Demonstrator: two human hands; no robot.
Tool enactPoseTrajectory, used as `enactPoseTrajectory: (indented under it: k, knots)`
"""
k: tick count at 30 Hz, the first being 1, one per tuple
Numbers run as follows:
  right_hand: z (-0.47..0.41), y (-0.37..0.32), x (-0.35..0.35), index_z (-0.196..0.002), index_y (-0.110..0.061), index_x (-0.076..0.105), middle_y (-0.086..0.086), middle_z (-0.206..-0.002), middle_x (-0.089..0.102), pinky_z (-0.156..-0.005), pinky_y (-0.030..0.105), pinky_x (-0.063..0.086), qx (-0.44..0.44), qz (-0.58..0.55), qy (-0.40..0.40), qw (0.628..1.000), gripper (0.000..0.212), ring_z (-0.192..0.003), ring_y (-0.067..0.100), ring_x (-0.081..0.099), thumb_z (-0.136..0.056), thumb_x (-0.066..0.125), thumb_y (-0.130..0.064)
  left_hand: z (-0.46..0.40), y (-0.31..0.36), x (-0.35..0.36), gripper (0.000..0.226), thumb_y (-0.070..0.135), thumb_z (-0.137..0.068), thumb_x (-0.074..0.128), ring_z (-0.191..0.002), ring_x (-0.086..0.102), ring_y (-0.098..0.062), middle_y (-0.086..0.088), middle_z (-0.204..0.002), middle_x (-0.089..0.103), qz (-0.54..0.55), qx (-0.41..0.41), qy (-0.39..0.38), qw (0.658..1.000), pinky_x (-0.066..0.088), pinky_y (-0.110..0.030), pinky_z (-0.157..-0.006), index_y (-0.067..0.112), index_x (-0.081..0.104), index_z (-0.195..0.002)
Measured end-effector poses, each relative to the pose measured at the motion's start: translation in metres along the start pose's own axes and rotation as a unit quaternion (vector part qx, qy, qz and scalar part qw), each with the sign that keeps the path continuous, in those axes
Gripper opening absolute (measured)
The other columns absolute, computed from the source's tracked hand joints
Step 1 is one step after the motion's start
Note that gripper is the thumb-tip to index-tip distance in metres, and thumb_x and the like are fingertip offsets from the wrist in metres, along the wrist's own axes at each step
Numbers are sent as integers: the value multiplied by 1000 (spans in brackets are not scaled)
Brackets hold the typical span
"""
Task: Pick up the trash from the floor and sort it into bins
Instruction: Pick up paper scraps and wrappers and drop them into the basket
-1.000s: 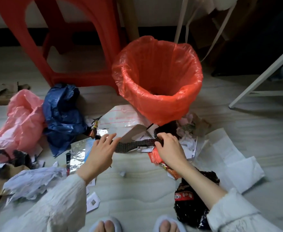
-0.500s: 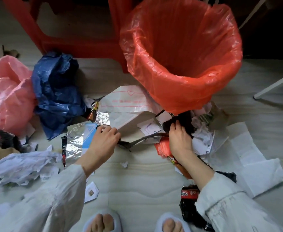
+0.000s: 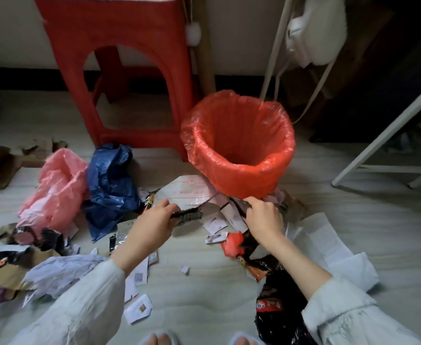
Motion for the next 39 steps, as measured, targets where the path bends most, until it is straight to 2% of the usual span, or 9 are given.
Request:
enactPoseTrajectory:
  k: [12,15,18,22,25,29,31,35,39]
  knots:
    - [-6,-15,-141,-121,-8,61,11,-102,68,-80,31,55,29,-352,192,916,30,-86,28,70,-95,46,-13,-31,92,-139,19,26,-87,58,-86,60,-25,3,-98,56,17,26,231,972,48,-39,-64,23,58,-105]
    - [-27,-15,-146,-70,-12,52,-2,-66,52,-49,16,42,60,-405,173,896,27,-81,25,71,-96,45,-12,-60,116,-153,20,28,-90,54,-90,59,-24,2,-102,57,-18,26,253,967,46,-37,-65,21,57,-109]
    - [-53,-12,-137,-60,-23,28,-10,-56,39,-54,23,42,104,-446,155,876,41,-82,23,71,-96,46,-15,-98,129,-148,17,22,-89,55,-86,60,-25,-1,-96,57,-76,53,261,961,47,-35,-57,20,59,-105]
    - [-95,0,-109,-70,-15,48,0,-71,56,-72,32,58,141,-512,95,842,26,-77,22,69,-96,47,-13,-148,138,-124,19,10,-66,76,-62,58,-24,-2,-73,57,-152,102,236,954,31,-25,-39,19,69,-82]
    - [-118,3,-81,-116,-10,50,13,-118,57,-80,37,54,186,-633,-25,751,19,-104,33,62,-99,45,-16,-176,140,-85,23,10,-56,81,-60,56,-21,-1,-70,55,-210,137,209,945,27,-23,-37,20,69,-74]
    - [-125,11,-63,-141,5,25,31,-142,33,-96,44,45,239,-683,-91,685,44,-128,42,42,-102,33,-15,-194,123,-28,51,25,-87,57,-106,54,-24,-2,-116,55,-208,133,97,964,43,-33,-81,20,42,-136]
    - [-129,18,-59,-143,6,21,30,-144,33,-96,41,45,238,-675,-84,693,44,-127,41,44,-102,29,-10,-192,117,-17,54,24,-88,56,-109,56,-25,-3,-119,58,-183,149,79,968,41,-35,-90,16,39,-139]
    - [-118,26,-64,-137,5,35,27,-128,51,-82,32,52,210,-652,-32,728,38,-106,33,60,-101,30,-6,-169,111,-14,44,11,-65,76,-85,67,-23,-1,-93,70,-133,213,142,958,53,-33,-67,13,67,-108]
    - [-73,36,-64,-112,0,57,15,-100,65,-66,19,49,163,-552,4,818,26,-81,19,63,-100,38,-11,-127,121,-19,36,18,-80,43,-88,63,-23,-1,-98,68,-43,227,137,963,54,-33,-69,14,68,-107]
Point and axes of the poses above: each hand's wrist, its own z-axis away from the middle knuckle, its own x-axis out of the palm, y = z × x, the point moved 5 cm from there along -z, towards the middle knuckle
